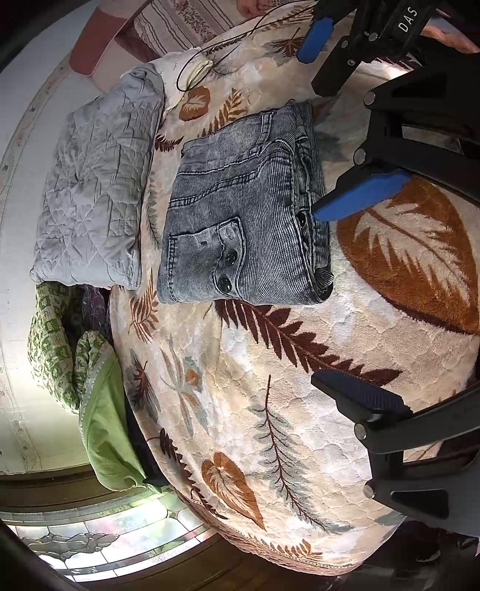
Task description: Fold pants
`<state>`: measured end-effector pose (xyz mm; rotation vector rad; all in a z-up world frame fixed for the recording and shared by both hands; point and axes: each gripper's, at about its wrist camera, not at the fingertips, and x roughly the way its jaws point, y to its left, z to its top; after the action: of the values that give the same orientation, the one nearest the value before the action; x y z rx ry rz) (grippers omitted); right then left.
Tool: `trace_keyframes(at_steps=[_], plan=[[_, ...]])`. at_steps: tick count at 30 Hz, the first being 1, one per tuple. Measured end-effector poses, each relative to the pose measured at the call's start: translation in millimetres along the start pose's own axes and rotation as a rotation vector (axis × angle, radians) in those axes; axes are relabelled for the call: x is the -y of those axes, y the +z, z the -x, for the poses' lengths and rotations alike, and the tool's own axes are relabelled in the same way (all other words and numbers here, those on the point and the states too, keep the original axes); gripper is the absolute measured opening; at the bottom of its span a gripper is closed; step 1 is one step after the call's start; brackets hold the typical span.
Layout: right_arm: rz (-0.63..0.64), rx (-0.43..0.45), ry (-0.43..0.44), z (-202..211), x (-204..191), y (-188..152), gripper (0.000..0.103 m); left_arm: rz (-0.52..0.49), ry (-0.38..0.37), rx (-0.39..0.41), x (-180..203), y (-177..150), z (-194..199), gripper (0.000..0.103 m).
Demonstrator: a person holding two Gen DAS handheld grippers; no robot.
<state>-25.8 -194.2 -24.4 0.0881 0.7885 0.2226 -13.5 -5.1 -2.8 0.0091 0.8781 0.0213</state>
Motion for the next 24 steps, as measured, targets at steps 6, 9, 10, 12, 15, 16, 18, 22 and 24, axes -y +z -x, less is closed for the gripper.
trace_keyframes(at_steps=[6,9,10,12,15,16,18,22,24], plan=[[-0.001,0.005,-0.001,-0.1,-2.4,3.8,0.078,-0.007,0.005,-0.002,1.8,-0.3,0.2,0.083],[0.003,0.004,-0.004,-0.7,-2.8,4.8,0.078,-0.006,0.002,-0.002,1.8,-0.2,0.0,0.083],[0.003,0.002,-0.007,-1.1,-2.6,5.5,0.078,-0.007,0.004,-0.001,1.7,0.0,0.0,0.083],[0.0,-0.003,-0.012,-2.5,-1.7,6.5,0.078,-0.003,0.003,-0.001,0.9,0.4,-0.3,0.083],[-0.003,-0.007,-0.017,-3.9,-0.7,7.3,0.078,0.006,-0.001,-0.004,-0.7,0.7,-1.3,0.083],[-0.003,-0.008,-0.018,-4.0,-1.0,7.2,0.078,0.006,0.0,-0.005,-1.1,0.8,-1.5,0.083],[-0.002,-0.007,-0.016,-3.5,-2.0,7.4,0.078,0.007,0.0,-0.005,-1.2,0.5,-1.8,0.083],[0.004,-0.006,-0.017,-3.0,-4.4,8.4,0.078,0.005,-0.002,-0.006,-1.2,0.1,-1.8,0.083],[0.007,-0.006,-0.02,-2.8,-5.0,8.9,0.078,0.006,-0.004,-0.002,-1.4,0.3,-1.0,0.083]])
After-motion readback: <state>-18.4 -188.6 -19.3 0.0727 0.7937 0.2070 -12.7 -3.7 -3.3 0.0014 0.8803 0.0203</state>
